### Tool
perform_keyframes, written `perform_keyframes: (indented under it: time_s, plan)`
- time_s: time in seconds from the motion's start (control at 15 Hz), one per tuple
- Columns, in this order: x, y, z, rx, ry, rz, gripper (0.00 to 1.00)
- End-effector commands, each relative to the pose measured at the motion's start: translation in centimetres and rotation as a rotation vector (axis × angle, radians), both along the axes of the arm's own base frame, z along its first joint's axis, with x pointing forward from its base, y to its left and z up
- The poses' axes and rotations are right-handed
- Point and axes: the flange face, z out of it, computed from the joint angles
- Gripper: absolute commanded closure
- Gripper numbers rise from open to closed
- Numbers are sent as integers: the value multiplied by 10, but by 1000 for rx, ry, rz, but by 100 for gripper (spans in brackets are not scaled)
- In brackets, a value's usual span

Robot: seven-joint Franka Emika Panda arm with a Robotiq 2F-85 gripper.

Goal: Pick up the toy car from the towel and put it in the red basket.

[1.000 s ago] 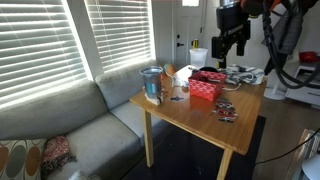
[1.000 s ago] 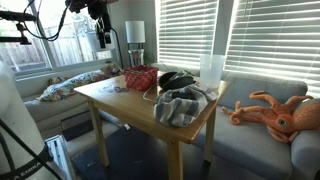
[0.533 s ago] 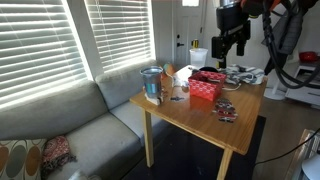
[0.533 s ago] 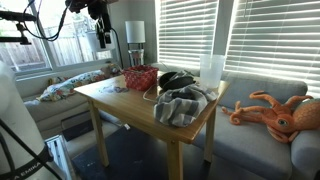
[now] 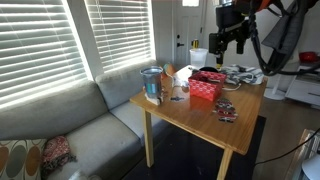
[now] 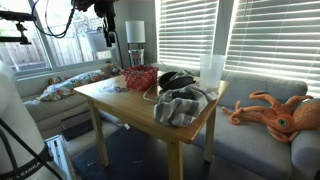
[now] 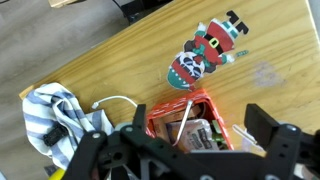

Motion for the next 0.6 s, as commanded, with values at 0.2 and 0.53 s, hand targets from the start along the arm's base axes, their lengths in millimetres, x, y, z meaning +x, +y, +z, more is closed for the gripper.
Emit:
perform_keyframes:
  time_s: [0.2,0.53]
  plan:
    - [54,-111,13,164,-60,-307,0]
    - [53,-187,0,286,-156,-419,0]
